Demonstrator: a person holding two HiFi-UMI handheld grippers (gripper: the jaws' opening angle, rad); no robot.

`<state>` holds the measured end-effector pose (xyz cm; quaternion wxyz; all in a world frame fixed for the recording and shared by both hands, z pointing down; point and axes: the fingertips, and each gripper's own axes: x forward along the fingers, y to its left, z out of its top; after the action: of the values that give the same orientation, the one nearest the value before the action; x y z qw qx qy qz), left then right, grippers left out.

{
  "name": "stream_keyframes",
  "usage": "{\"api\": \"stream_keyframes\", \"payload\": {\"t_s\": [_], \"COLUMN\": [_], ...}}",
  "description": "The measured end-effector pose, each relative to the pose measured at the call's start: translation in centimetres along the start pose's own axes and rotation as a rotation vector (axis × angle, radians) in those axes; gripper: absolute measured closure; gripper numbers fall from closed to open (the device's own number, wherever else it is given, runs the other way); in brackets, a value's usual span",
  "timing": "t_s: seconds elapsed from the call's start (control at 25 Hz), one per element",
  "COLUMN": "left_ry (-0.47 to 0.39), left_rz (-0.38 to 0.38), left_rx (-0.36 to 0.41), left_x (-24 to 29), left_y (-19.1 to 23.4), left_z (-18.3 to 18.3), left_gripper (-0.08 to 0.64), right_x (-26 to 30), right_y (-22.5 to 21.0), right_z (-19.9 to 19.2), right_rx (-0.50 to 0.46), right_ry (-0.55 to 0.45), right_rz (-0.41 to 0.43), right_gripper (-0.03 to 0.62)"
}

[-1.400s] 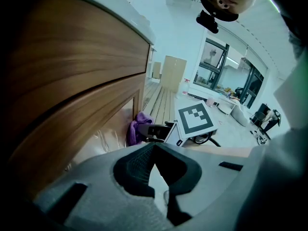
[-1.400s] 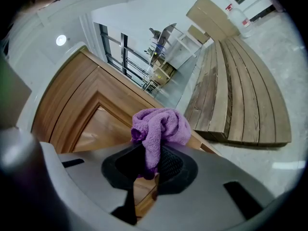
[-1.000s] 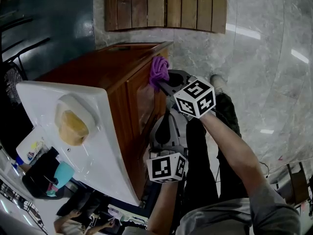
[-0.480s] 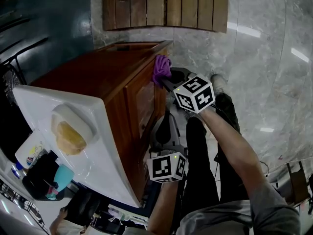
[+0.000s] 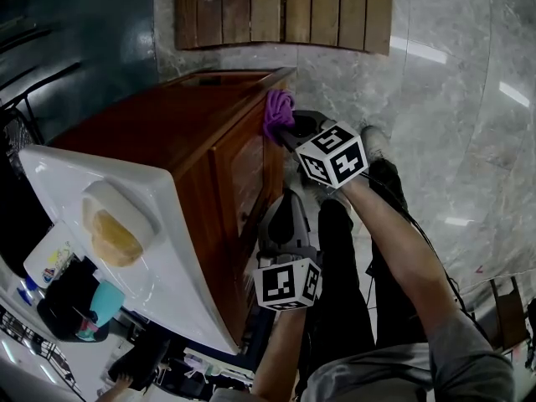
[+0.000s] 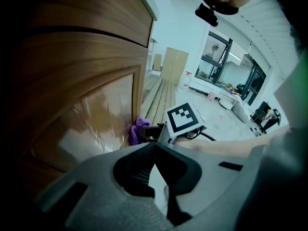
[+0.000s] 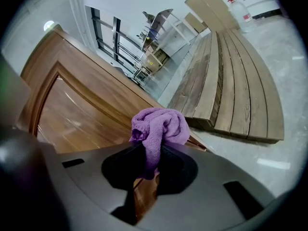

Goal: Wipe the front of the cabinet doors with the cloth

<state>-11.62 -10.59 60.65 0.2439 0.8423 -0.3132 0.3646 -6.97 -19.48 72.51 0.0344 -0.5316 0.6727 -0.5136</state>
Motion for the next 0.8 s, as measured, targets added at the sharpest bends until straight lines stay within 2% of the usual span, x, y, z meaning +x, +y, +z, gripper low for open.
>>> {"api": "stream_keyframes", "payload": {"t_s": [0.44, 0.8], "left_ry": [-0.003, -0.024], "left_rz": [0.015, 0.024], "left_rx": [-0.006, -0.013], "left_x": [-0.8, -2.1], "left_y": [0.2, 0.3], "left_z": [-0.4, -0.5], "left_gripper": [0.554, 0.554], "right_x": [0.4, -2.3], "right_y": [-2.7, -1.2], "right_z": [-2.4, -2.7], "right_rx": [0.036, 0.080], "right_ry": [0.068, -0.007], "right_rz": [-0.116, -0.090], "right_gripper": [0.531, 0.531]}}
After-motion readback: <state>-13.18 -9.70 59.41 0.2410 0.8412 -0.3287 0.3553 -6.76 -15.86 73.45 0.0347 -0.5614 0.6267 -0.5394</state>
